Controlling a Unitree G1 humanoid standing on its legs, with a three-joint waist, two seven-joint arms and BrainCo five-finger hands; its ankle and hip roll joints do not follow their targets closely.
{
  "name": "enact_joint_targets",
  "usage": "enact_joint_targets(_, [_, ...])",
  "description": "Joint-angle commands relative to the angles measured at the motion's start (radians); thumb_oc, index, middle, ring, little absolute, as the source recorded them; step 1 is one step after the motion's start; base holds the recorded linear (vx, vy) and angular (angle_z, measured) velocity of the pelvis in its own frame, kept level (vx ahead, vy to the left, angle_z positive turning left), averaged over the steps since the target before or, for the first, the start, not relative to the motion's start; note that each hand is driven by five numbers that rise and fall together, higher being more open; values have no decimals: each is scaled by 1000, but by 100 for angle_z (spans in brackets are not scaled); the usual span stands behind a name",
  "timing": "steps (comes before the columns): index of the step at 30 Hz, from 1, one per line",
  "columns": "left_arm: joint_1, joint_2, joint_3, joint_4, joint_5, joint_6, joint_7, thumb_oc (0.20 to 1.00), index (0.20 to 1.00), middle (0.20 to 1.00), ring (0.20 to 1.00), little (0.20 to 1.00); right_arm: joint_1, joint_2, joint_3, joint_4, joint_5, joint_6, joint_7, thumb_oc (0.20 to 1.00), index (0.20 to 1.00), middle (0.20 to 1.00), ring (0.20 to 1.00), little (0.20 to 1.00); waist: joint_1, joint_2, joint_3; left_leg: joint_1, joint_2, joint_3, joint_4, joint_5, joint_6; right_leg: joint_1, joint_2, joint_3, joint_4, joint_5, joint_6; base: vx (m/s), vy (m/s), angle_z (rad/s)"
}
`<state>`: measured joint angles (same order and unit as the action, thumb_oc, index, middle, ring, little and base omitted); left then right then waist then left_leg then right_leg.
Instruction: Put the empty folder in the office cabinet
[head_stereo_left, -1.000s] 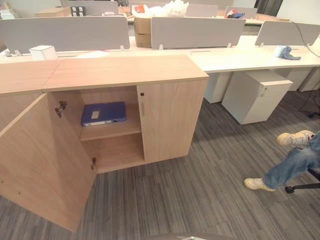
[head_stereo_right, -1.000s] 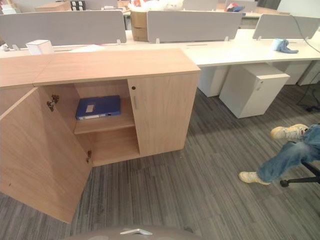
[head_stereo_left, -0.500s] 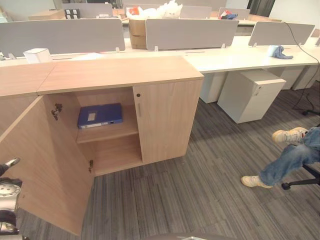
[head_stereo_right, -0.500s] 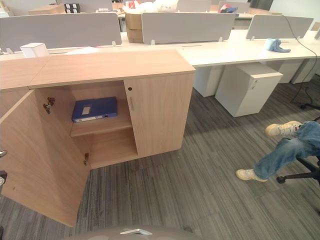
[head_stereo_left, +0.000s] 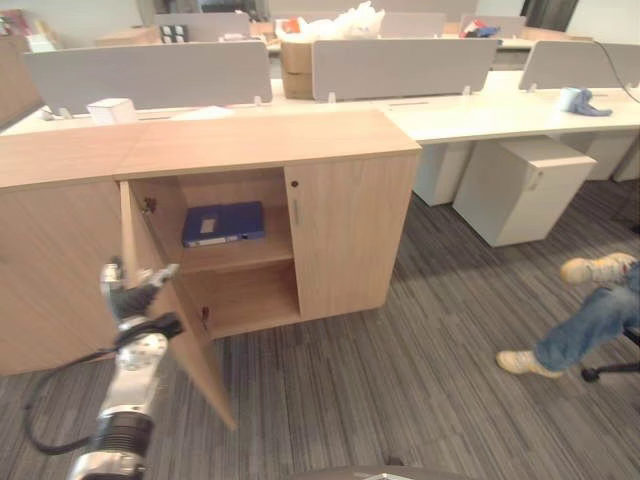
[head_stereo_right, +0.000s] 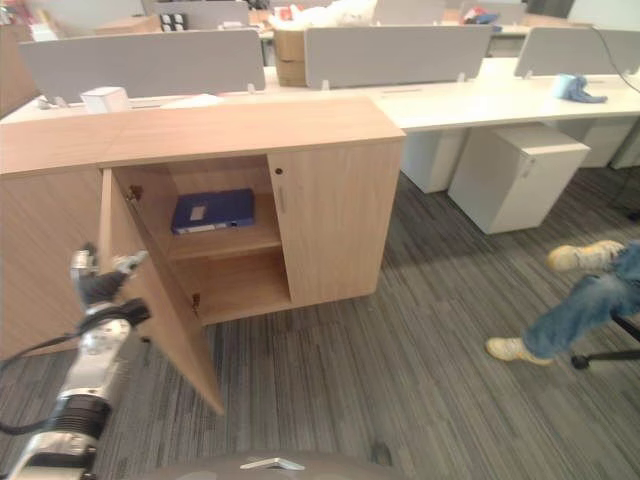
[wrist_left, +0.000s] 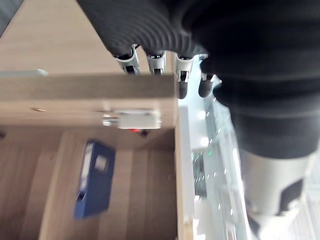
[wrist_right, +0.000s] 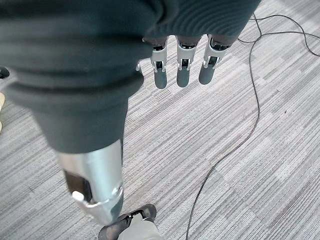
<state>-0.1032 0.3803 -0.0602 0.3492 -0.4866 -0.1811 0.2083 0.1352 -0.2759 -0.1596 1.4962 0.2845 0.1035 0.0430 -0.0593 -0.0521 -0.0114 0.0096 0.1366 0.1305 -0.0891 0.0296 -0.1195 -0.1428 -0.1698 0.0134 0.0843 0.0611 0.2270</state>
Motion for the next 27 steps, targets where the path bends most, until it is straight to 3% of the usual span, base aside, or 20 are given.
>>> enact_joint_targets(1, [-55, -80, -54, -17, -14, 20, -101, 1000, 1000, 1000, 1000, 1000, -16, -37, 39, 44, -25, 5, -21, 1000, 1000, 1000, 1000, 1000, -91, -21, 22, 85, -77, 0, 2, -120, 64, 105, -77, 9, -163, 56, 0, 4, -13, 17])
enact_joint_targets(11, [-29, -84, -47, -80, -50, 21, -120, 1000, 1000, 1000, 1000, 1000, -7, -30, 43, 46, -42, 11, -18, 1000, 1000, 1000, 1000, 1000, -90, -22, 21, 87, -73, 4, 2, -121, 60, 108, -71, 13, -166, 48, -4, 6, -19, -31])
enact_joint_targets(27, [34, -70, 8, -36, 27, 13, -98, 1000, 1000, 1000, 1000, 1000, -18, -12, 68, 19, -32, -6, -27, 1000, 1000, 1000, 1000, 1000, -69, -33, 15, 88, -67, 0, 2, -118, 56, 125, -66, 2, -169, 40, -14, 0, -8, 3])
